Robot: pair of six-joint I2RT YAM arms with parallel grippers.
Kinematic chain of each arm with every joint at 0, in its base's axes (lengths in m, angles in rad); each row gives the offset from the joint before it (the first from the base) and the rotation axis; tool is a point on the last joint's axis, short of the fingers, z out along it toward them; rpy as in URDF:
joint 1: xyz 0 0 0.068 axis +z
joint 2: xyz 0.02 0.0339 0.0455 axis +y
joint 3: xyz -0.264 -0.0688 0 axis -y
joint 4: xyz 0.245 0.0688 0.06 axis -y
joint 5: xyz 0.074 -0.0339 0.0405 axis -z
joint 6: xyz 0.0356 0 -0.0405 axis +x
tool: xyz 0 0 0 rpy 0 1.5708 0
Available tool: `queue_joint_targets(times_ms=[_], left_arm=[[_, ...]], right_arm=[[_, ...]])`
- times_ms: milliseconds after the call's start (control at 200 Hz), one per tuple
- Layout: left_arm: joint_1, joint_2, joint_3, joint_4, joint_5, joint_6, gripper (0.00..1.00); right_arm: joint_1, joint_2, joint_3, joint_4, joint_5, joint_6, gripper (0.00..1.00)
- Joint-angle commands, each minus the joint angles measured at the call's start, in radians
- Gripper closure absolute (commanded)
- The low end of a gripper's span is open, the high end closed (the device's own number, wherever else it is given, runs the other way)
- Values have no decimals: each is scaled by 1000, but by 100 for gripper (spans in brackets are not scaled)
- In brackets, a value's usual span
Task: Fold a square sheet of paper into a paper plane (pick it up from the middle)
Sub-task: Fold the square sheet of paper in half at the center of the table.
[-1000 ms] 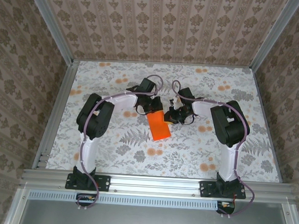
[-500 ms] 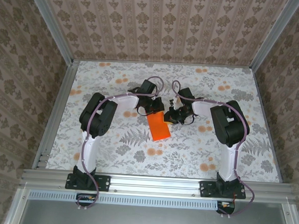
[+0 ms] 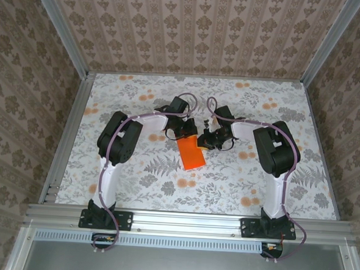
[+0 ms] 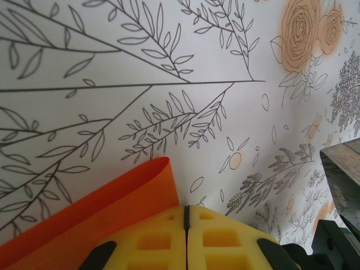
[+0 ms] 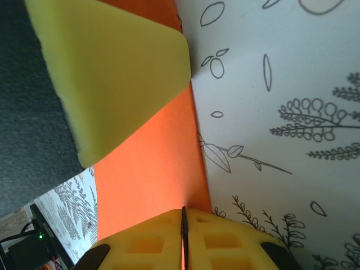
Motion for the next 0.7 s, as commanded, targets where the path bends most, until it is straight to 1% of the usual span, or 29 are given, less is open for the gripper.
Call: queue_joint_targets(times_ms=[0, 385, 590, 700], left_arm=[[10, 63, -6, -76, -62, 21, 94], [16, 77, -24, -87, -78, 34, 95], [17, 82, -22, -84, -75, 37, 95], [17, 82, -21, -87, -72, 41, 95]], right_arm=[[-1, -31, -42, -98, -40, 4, 90], [-2, -141, -218, -110, -5, 24, 90], [0, -217, -324, -117, 37, 53, 90], [0, -262, -351, -141, 65, 61, 90]])
